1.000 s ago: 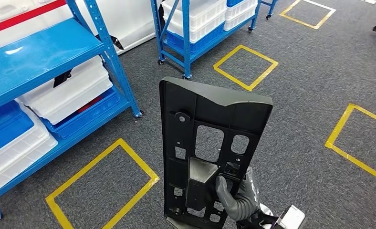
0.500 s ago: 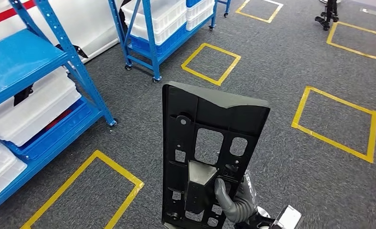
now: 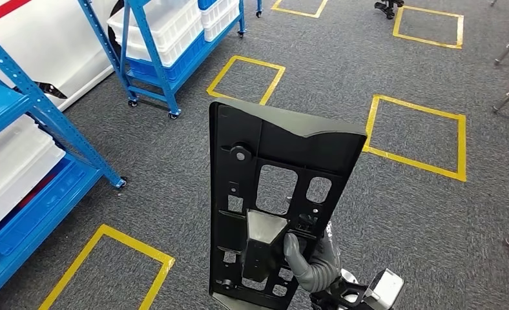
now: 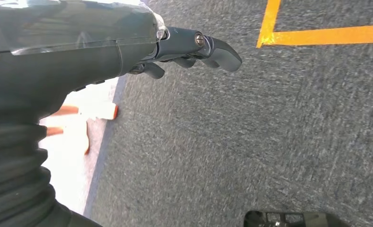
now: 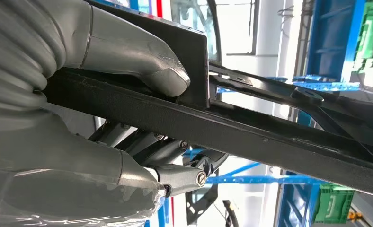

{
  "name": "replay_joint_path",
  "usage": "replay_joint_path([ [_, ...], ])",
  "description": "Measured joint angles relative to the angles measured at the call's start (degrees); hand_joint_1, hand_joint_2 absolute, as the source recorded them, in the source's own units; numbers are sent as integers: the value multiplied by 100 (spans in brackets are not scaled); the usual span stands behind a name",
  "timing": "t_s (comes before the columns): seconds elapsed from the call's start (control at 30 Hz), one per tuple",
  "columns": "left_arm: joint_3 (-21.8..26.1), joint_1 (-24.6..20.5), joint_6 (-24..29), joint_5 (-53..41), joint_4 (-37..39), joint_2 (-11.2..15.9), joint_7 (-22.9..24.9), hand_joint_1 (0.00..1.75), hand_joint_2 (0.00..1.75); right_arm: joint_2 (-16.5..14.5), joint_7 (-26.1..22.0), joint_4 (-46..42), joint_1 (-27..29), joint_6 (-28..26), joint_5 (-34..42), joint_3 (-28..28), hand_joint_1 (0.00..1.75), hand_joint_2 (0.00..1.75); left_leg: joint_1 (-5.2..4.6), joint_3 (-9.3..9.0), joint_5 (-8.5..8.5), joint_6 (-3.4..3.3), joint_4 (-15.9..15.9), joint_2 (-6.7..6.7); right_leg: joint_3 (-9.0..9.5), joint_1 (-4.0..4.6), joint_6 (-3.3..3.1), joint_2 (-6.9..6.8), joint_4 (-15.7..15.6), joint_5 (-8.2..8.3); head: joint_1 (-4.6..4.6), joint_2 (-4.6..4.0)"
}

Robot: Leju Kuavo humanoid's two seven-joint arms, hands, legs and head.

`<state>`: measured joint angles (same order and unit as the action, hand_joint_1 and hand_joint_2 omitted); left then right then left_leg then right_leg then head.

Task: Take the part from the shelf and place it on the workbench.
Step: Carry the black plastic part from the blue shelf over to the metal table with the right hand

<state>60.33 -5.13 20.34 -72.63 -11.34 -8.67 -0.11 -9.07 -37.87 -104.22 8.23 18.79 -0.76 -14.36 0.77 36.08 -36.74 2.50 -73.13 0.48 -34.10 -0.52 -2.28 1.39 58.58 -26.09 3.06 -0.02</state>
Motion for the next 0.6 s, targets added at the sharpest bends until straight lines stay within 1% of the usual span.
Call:
replay_joint_path([
  [0.03, 0, 3, 2, 2, 0, 0, -12, 0, 175, 0, 10, 9, -13, 13, -1, -3, 175, 175, -1, 19, 87, -13, 2, -11, 3, 11, -1, 75, 5, 1, 0, 0],
  [0.07, 0, 2, 4, 3, 0, 1, -22, 0, 175, -1, 18, 16, -23, 22, -1, -5, 175, 175, -1, -74, 284, -33, 247, -34, 12, 19, -1, 151, 8, 1, 0, 0],
  [0.1, 0, 0, 5, 2, 0, 2, -28, 0, 175, -4, 21, 18, -34, 27, -1, -9, 175, 175, -1, -247, 531, -62, 662, -120, 21, 19, 1, 221, 11, 2, 0, 0],
  [0.13, 0, -1, 6, -2, 0, 3, -32, 0, 175, -8, 25, 19, -47, 31, -1, -12, 175, 175, 0, -418, 710, -93, 1066, -259, 22, 21, 13, 284, 14, 7, 0, 0],
  [0.17, -1, -2, 6, -11, 0, 4, -30, 0, 175, -15, 32, 21, -62, 37, -2, -16, 175, 175, -2, -549, 825, -117, 1389, -383, 11, 17, 35, 344, 20, 16, 0, 0],
  [0.2, -3, -5, 6, -27, 0, 3, -22, 0, 175, -21, 41, 24, -73, 53, 0, -19, 175, 175, -10, -619, 864, -139, 1566, -480, -11, 4, 68, 399, 21, 30, -1, 0],
  [0.23, -8, -9, 5, -45, 0, 0, -7, 0, 175, -25, 49, 26, -77, 84, 10, -21, 175, 175, -21, -633, 849, -156, 1611, -501, -35, -9, 112, 455, 15, 52, 0, 0],
  [0.27, -15, -14, 5, -64, 0, -9, 15, 0, 175, -28, 56, 27, -77, 125, 28, -24, 175, 175, -30, -642, 868, -178, 1644, -449, -56, -20, 158, 518, 1, 77, 0, 0],
  [0.3, -21, -18, 7, -79, 0, -20, 41, 0, 175, -28, 58, 27, -70, 170, 51, -24, 175, 175, -25, -657, 897, -209, 1675, -380, -70, -24, 192, 506, 6, 83, -1, 0],
  [0.33, -26, -16, 7, -89, 0, -32, 76, 0, 175, -28, 61, 27, -69, 211, 74, -24, 175, 175, -16, -673, 930, -247, 1719, -308, -106, -14, 218, 411, 66, 39, -1, 0],
  [0.37, -28, -12, 8, -96, 0, -44, 119, 0, 175, -28, 63, 27, -73, 240, 89, -24, 175, 175, -8, -684, 960, -286, 1765, -229, -186, -1, 236, 271, 227, -70, -1, 0],
  [0.4, -28, -5, 4, -102, 0, -55, 175, 0, 175, -28, 67, 29, -78, 260, 96, -25, 175, 175, -5, -688, 979, -315, 1790, -148, -320, 2, 247, 101, 513, -246, -1, 0],
  [0.43, -28, 2, -2, -108, 0, -62, 243, 0, 175, -28, 71, 35, -84, 273, 100, -25, 175, 175, -15, -682, 982, -335, 1797, -74, -498, 1, 264, -12, 882, -445, -1, 0],
  [0.47, -28, 9, -11, -117, 0, -67, 312, 0, 175, -28, 74, 46, -85, 281, 101, -26, 175, 175, -23, -673, 981, -343, 1795, 8, -676, -12, 283, -57, 1259, -610, -1, 0],
  [0.5, -28, 16, -22, -125, 0, -70, 373, 0, 175, -28, 75, 61, -84, 286, 101, -26, 175, 175, -27, -669, 978, -341, 1792, 91, -791, -28, 302, -77, 1516, -686, -1, 0],
  [0.53, -29, 19, -31, -133, 0, -72, 418, 0, 175, -28, 76, 75, -83, 291, 102, -26, 175, 175, -29, -668, 972, -335, 1788, 169, -796, -45, 319, -94, 1560, -649, -1, 0],
  [0.57, -30, 19, -38, -139, 0, -78, 447, 0, 175, -28, 76, 85, -83, 296, 102, -26, 175, 175, -28, -670, 963, -322, 1779, 239, -677, -60, 331, -126, 1367, -514, -1, 0],
  [0.6, -32, 17, -42, -143, 0, -86, 461, 0, 175, -28, 76, 91, -84, 302, 102, -26, 175, 175, -27, -676, 948, -302, 1765, 297, -452, -71, 337, -197, 980, -325, -1, 0],
])
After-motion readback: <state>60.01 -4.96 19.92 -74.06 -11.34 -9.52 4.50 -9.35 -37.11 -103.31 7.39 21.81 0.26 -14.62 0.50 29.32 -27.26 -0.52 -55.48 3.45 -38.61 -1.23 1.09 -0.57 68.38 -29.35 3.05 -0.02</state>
